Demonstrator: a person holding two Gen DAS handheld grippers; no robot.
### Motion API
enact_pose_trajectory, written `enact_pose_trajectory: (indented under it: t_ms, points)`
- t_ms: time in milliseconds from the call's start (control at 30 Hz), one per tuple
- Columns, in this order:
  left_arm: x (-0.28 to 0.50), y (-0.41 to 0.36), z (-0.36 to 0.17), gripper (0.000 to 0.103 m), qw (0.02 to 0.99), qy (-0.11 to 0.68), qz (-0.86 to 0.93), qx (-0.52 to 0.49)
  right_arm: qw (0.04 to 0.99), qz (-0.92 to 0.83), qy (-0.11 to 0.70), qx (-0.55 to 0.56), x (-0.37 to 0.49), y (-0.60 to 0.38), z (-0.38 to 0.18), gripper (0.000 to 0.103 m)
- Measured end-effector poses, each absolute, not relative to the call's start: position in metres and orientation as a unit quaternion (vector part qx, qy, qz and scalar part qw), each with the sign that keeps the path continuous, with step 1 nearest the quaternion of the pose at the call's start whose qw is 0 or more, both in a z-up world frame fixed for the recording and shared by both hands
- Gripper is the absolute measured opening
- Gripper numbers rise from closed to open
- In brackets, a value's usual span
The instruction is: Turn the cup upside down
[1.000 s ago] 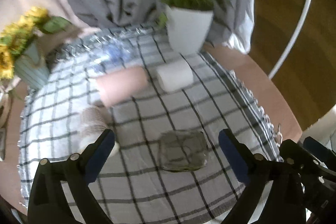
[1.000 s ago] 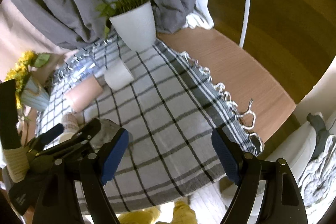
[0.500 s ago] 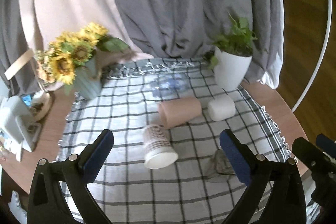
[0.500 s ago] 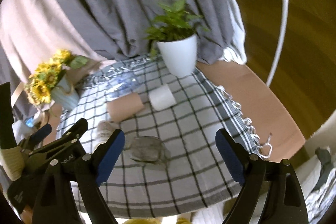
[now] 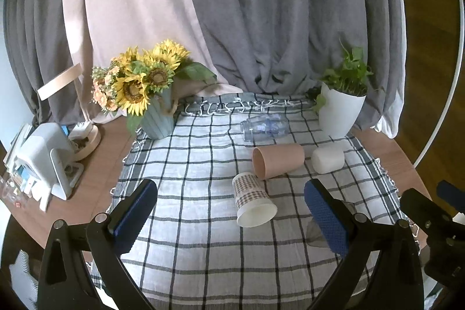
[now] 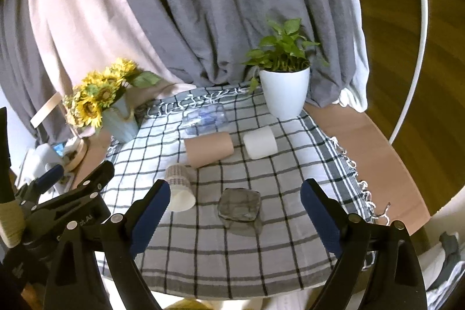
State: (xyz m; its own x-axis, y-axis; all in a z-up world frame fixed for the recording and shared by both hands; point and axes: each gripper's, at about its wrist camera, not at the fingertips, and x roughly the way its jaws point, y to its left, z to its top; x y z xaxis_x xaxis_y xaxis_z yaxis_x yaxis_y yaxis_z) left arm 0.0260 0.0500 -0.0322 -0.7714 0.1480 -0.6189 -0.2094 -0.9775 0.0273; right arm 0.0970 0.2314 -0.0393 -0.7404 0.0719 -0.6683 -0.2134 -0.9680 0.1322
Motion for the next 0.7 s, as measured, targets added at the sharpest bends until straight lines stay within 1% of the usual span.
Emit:
enact_pose_trajectory:
  t_ms: [267,700]
  points:
    - [0.029,0.048,-0.029,0.103,0.089,0.05,0.943,-0.318,0.074,0.931,0.084,-0.347,0.099,0.222,-0.039,0.091]
    - [0.025,0.049,-0.028,0.103,0.093,0.049,0.942,-0.318,0.074,0.933,0.08,-0.343,0.098,0.218,-0.037,0.091]
